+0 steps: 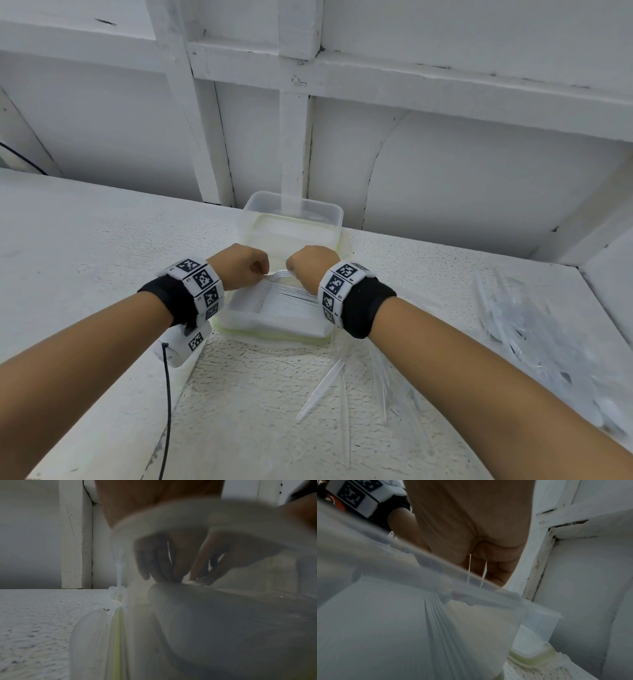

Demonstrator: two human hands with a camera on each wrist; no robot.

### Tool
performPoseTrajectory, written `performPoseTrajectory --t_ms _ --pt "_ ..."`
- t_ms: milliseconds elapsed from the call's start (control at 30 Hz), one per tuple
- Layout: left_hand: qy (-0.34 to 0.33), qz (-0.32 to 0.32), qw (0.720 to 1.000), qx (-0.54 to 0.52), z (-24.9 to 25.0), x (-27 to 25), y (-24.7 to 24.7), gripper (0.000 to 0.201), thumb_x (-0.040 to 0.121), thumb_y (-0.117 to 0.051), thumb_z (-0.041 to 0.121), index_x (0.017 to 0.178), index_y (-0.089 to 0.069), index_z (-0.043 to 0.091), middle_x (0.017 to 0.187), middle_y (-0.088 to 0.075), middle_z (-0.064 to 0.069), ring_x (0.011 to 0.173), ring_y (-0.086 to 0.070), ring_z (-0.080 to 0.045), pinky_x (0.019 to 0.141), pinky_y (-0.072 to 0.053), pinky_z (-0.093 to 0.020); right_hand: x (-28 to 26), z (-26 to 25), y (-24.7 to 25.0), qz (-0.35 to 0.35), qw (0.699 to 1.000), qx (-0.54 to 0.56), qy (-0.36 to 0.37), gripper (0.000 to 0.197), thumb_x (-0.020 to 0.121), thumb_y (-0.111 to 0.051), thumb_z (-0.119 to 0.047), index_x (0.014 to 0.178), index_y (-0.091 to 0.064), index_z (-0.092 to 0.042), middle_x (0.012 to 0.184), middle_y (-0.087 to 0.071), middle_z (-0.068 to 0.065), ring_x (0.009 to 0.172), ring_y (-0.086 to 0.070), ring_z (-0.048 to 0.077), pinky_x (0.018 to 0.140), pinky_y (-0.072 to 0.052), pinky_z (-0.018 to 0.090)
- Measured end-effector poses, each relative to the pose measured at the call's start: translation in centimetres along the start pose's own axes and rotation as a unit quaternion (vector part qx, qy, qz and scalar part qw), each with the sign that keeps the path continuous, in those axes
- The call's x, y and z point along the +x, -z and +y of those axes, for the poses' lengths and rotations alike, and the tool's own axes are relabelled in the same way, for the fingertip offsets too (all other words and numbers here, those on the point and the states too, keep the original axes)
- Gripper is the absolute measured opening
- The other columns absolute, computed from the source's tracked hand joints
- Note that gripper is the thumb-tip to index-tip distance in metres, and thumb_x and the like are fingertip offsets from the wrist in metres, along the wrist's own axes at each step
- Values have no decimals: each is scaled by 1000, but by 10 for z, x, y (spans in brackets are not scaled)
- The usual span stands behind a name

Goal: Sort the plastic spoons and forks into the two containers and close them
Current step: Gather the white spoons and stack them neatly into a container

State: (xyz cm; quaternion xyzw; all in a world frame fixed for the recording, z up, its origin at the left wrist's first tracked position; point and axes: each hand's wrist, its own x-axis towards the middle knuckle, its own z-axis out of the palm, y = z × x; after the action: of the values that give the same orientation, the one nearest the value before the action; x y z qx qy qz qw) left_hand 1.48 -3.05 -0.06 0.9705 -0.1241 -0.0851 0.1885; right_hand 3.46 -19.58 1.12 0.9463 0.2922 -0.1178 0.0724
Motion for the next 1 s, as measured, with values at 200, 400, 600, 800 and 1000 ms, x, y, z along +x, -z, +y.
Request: performPoseTrajectory --t_ms 200,400,600,800,1000 --pt "1 20 1000 20 -5 -1 -1 16 88 -58 9 101 -66 7 105 -60 -9 97 -55 -21 77 -32 -17 10 2 -20 -14 995 94 -5 29 93 -47 -4 116 -64 -7 116 -63 12 104 -61 29 86 -49 31" --pt "46 152 987 18 -21 -14 2 25 90 -56 12 114 -62 6 116 -55 -18 107 -51 -35 93 -40 -38 19 6 -33 -53 989 138 -33 27 93 -49 -9 114 -65 -5 119 -64 10 108 -60 28 94 -49 37" --pt "278 34 956 -91 -21 -28 9 37 96 -44 28 126 -47 6 118 -59 -16 96 -62 -32 75 -55 -40 15 9 -38 -13 992 125 -19 25 93 -48 -8 111 -64 -2 115 -63 14 106 -59 30 91 -50 36" --pt "274 43 941 -192 -14 -25 13 27 98 -41 18 106 -59 -1 91 -67 -12 81 -68 -33 71 -57 -47 13 10 -38 3 990 137 -34 24 92 -49 -8 109 -65 -2 114 -64 13 103 -60 29 90 -50 35" --pt "278 53 939 -194 -11 -21 12 24 98 -43 21 106 -57 3 91 -67 -11 80 -67 -31 69 -58 -44 4 11 -39 15 993 117 -31 26 94 -45 -7 112 -62 0 112 -63 15 101 -61 29 87 -51 34"
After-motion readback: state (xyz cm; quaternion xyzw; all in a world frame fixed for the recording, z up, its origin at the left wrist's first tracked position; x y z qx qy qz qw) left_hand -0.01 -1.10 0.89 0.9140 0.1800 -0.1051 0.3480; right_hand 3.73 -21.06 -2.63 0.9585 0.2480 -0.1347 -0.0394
